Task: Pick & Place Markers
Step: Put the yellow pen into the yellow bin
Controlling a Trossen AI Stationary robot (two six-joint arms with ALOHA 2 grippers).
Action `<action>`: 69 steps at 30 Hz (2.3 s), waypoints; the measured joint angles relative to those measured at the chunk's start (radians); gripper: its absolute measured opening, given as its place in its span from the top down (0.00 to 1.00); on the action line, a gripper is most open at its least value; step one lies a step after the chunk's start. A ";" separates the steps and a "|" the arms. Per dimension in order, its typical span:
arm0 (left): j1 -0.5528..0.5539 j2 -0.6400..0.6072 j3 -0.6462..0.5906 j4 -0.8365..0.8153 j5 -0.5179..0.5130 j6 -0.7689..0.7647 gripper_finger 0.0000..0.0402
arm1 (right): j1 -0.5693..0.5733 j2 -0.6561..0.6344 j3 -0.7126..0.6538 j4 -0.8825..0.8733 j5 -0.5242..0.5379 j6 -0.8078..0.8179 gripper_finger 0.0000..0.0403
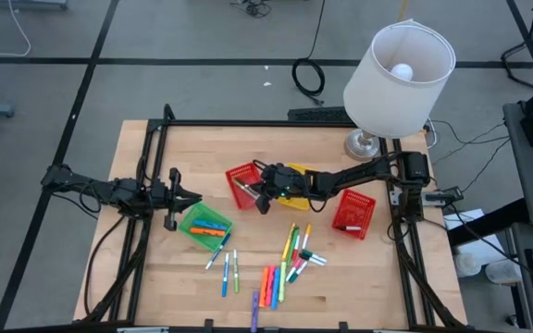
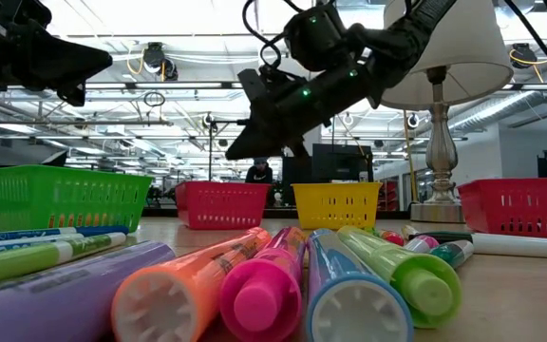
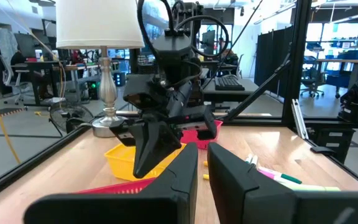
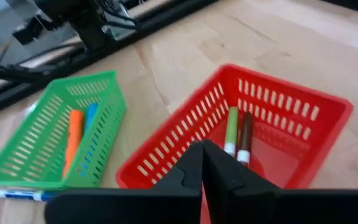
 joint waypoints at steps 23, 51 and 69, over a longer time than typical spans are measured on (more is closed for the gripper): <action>0.000 0.000 0.000 -0.014 0.000 -0.026 0.88 | 0.093 -0.516 0.000 -0.247 -0.076 -0.395 1.00; 0.000 0.000 0.001 0.015 0.009 0.013 0.88 | 0.388 -1.396 -1.044 0.435 0.239 -0.566 1.00; 0.000 0.000 0.001 0.007 -0.029 0.063 0.88 | 0.357 -1.440 -1.080 0.154 0.228 -0.628 1.00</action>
